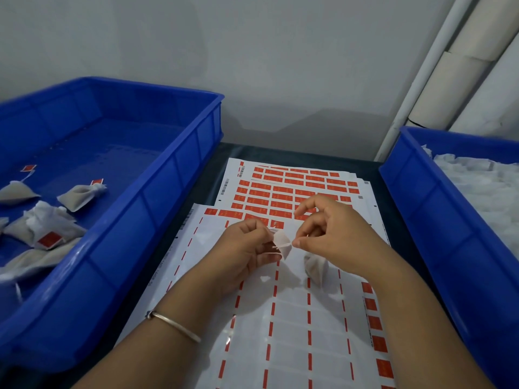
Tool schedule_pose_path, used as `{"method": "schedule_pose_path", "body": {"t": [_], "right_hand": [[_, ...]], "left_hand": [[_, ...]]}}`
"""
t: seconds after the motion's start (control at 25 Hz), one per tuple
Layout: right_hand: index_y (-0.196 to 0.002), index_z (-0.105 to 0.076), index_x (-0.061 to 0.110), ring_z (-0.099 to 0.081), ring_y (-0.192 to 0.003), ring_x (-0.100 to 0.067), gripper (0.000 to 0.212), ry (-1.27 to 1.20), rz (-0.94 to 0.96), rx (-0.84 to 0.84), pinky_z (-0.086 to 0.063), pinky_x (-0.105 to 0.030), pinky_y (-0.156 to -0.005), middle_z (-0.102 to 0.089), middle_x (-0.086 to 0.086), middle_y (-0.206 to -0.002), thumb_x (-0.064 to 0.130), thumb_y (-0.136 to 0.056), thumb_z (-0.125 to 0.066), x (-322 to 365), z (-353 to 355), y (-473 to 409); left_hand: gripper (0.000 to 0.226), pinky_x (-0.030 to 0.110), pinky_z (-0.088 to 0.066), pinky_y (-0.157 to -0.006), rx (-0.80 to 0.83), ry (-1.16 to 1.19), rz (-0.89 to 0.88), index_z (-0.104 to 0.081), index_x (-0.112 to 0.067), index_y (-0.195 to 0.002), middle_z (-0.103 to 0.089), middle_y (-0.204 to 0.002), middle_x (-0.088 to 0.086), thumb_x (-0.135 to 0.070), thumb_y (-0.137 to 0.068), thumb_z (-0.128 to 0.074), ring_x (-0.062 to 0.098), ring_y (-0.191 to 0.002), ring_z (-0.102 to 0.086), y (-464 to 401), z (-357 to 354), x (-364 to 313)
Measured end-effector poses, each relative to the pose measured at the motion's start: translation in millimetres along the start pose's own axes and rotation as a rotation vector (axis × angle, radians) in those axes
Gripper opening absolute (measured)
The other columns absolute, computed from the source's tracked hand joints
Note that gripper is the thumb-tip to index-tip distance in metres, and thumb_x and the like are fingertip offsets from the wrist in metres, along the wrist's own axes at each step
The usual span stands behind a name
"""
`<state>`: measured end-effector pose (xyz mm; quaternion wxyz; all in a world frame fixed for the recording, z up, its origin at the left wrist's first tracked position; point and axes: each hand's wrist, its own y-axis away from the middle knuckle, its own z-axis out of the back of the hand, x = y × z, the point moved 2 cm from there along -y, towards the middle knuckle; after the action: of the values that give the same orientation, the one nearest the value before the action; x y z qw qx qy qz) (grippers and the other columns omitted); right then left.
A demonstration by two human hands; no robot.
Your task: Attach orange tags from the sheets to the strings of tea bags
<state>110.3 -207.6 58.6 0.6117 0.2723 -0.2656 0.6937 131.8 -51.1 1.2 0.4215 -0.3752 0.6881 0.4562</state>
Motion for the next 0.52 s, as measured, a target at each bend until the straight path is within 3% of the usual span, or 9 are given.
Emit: {"method": "schedule_pose_path", "body": {"t": [0.16, 0.32, 0.52], "right_hand": [[-0.083, -0.047, 0.042, -0.059, -0.066, 0.015, 0.04, 0.045, -0.003, 0.028, -0.039, -0.002, -0.051, -0.061, 0.025, -0.067, 0.022, -0.073, -0.08, 1.3, -1.1, 0.1], [-0.087, -0.046, 0.044, -0.058, -0.067, 0.016, 0.042, 0.055, -0.003, 0.032, -0.039, -0.002, -0.052, -0.061, 0.026, -0.068, 0.023, -0.073, -0.08, 1.7, -2.5, 0.0], [-0.088, -0.049, 0.041, -0.061, -0.069, 0.013, 0.037, -0.026, -0.032, 0.044, -0.041, -0.003, -0.053, -0.062, 0.028, -0.065, 0.024, -0.074, -0.079, -1.3, -2.8, 0.8]], "left_hand": [[0.02, 0.022, -0.05, -0.055, 0.014, -0.085, -0.003, -0.06, -0.013, -0.071, -0.067, -0.094, 0.007, -0.011, -0.09, -0.056, 0.033, -0.093, -0.064, 0.1, -0.4, 1.2], [0.024, 0.025, -0.053, -0.061, 0.05, -0.124, -0.011, -0.062, -0.016, -0.067, -0.068, -0.074, 0.0, -0.013, -0.09, -0.056, 0.028, -0.083, -0.065, 1.2, -1.9, 1.1], [0.021, 0.028, -0.056, -0.066, 0.074, -0.034, -0.026, -0.072, -0.019, -0.073, -0.071, -0.087, 0.006, -0.018, -0.089, -0.059, 0.027, -0.086, -0.069, 2.3, -2.6, -2.9]]}}
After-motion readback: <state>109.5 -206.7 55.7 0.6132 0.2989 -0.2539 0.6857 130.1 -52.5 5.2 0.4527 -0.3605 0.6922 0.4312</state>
